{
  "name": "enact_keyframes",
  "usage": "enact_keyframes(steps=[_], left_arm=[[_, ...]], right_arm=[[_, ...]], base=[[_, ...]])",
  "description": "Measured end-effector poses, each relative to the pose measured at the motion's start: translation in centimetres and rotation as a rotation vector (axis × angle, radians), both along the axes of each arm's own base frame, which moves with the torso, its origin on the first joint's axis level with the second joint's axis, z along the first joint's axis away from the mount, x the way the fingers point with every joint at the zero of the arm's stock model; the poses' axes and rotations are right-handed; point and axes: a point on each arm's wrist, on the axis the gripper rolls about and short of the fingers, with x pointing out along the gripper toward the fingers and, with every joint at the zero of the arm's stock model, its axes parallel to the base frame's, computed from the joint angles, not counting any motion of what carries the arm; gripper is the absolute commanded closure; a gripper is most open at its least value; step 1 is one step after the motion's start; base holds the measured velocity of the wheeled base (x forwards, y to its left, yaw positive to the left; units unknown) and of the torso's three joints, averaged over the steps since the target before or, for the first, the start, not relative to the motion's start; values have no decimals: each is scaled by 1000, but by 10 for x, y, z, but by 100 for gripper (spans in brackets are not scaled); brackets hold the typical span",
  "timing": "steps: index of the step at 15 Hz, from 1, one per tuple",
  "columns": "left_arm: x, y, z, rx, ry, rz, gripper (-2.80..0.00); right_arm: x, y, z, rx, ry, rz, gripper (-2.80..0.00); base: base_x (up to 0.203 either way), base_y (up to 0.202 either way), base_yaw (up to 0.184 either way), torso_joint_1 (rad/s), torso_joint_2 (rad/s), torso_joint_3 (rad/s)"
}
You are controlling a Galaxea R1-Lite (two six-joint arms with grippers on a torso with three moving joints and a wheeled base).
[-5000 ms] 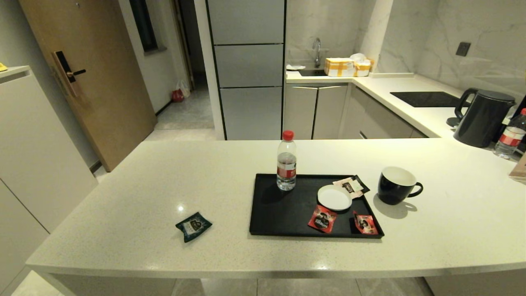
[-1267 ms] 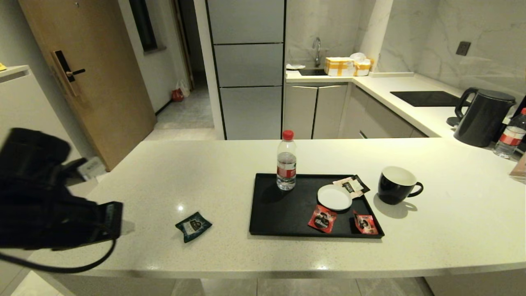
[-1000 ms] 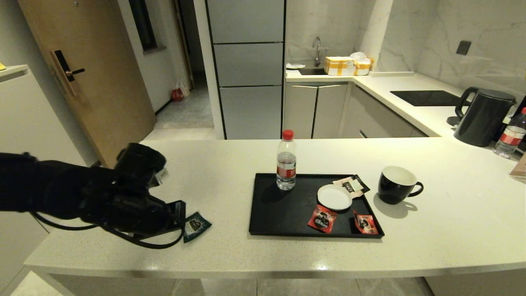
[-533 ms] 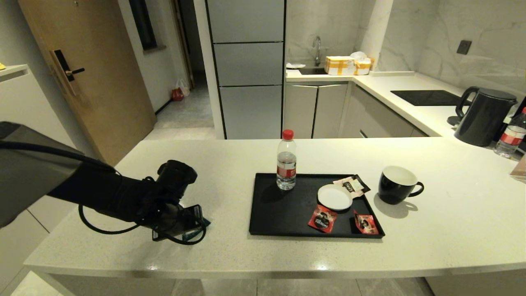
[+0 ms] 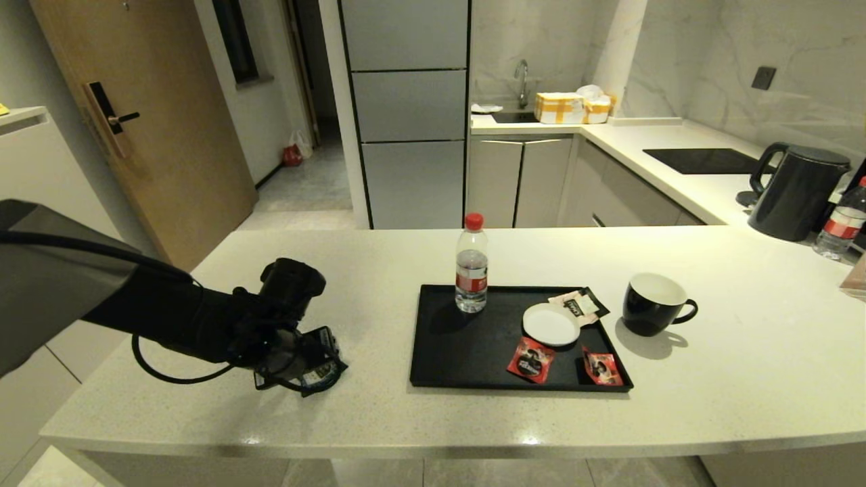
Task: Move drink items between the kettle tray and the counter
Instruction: Return the tea bag to its original position
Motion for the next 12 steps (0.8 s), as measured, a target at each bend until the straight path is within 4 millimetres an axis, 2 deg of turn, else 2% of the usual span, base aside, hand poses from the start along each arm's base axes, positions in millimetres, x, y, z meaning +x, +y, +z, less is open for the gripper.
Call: enact_keyframes(steps=[7,12], left_arm=[[10,-2,-19,45,25,47,-280],[17,-2,-20,23,18,67,-280]], right_arm=[[0,0,0,0,0,0,0],[0,0,0,0,0,-1,0]], base=[[0,0,0,0,0,0],[0,0,0,0,0,0]])
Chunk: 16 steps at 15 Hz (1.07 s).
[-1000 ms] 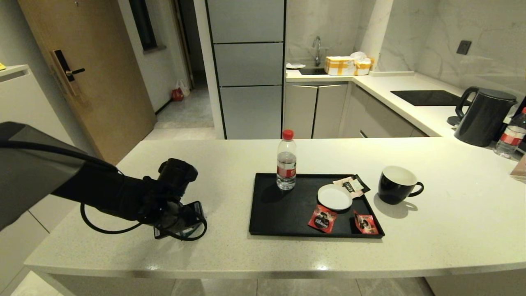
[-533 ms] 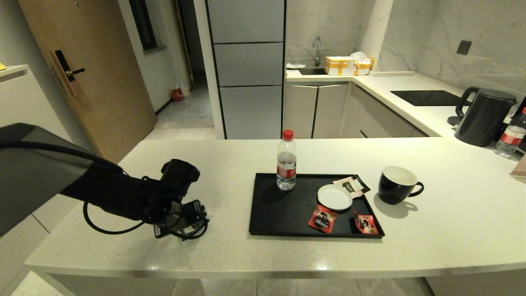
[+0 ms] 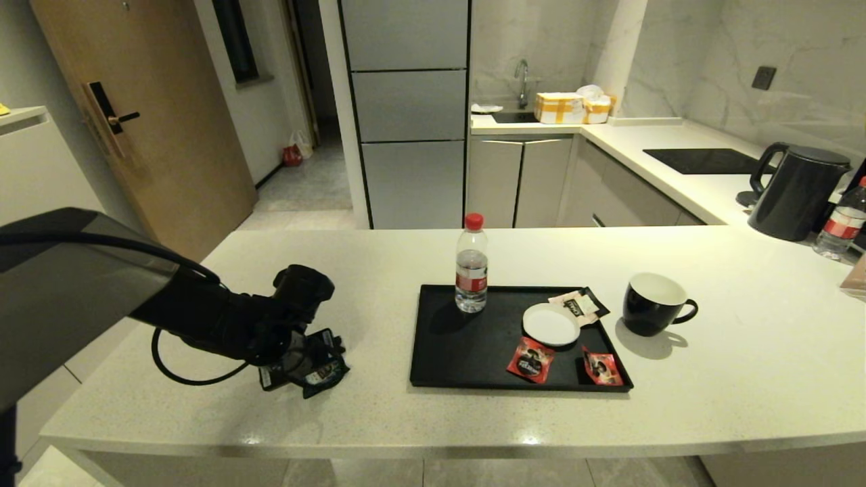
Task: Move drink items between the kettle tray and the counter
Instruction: Return the tea bag to its original position
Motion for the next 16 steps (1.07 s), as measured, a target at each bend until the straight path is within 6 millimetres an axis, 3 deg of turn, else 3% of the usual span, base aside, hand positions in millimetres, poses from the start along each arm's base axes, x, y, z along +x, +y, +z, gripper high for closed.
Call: enact_keyframes(steps=[1,12,16], left_arm=[[1,0,0,0,0,-1,0],[7,-3,-7,-8,10,-10,0],[3,-10,17,-68,-66,-67,0]], right_arm=[[0,0,0,0,0,0,0],[0,0,0,-1,0,1,0],[0,0,0,0,0,1,0]], base=[[0,0,0,0,0,0],[0,0,0,0,0,0],[0,0,0,0,0,0]])
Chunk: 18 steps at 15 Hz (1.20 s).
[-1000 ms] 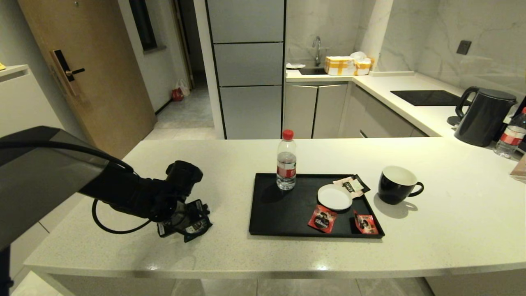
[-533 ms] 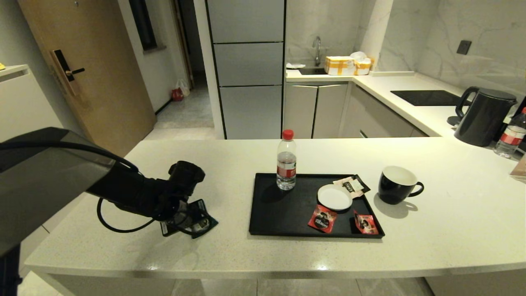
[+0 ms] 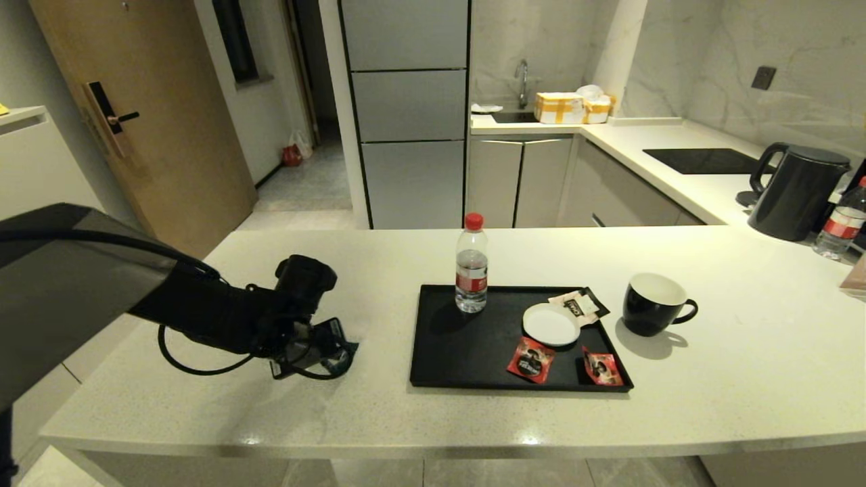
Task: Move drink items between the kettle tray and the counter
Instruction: Return the tea bag to its original position
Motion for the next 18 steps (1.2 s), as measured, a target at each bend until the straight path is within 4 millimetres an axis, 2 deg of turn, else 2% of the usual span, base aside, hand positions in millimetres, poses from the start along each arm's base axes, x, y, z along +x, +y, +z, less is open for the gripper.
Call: enact_keyframes(steps=[4,7,9,12,15,18], left_arm=[[-22,-41,60,-96,-105,-320,0],[-28,-55,76,-76,-132,-416,0],[-22,-80,81,-49,-120,-504,0],[-13,-112,63,-2,-32,-580,0],[-4,-141,32,55,2,-600,0],[5,-155,8,115,12,-580,0]], right_arm=[[0,0,0,0,0,0,0],[0,0,0,1,0,0,0],[0,0,0,0,0,0,0],[0,0,0,0,0,0,0],[0,0,0,0,0,0,0],[0,0,0,0,0,0,0]], base=[[0,0,0,0,0,0],[0,0,0,0,0,0],[0,0,0,0,0,0],[0,0,0,0,0,0],[0,0,0,0,0,0],[0,0,0,0,0,0]])
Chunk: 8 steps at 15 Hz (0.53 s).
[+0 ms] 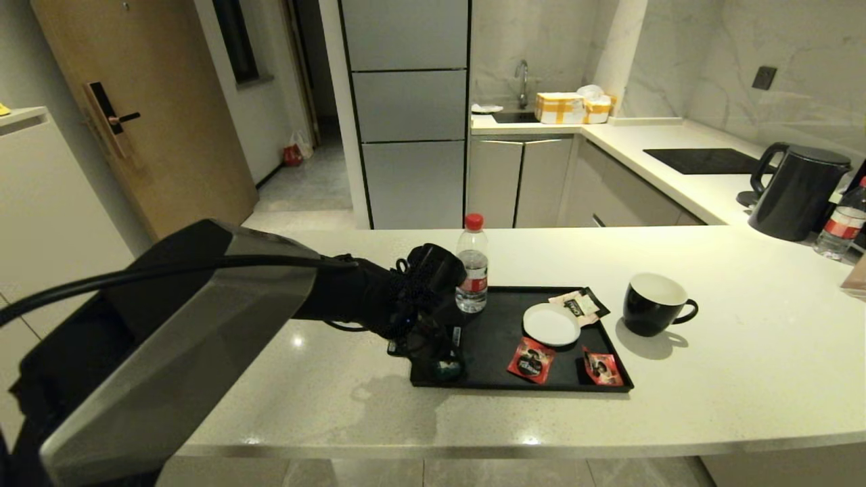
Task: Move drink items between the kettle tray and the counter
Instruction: Return the tea bag to its original position
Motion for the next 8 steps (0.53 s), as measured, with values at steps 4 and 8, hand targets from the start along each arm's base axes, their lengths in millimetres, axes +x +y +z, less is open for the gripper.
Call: enact_keyframes(steps=[4,8], left_arm=[[13,-11,-19,34,-25,39,0],[24,-15,-27,56,-56,89,-280]], right_arm=[[0,0,0,0,0,0,0],[0,0,0,0,1,0,0]], base=[[0,0,0,0,0,0],[0,0,0,0,0,0]])
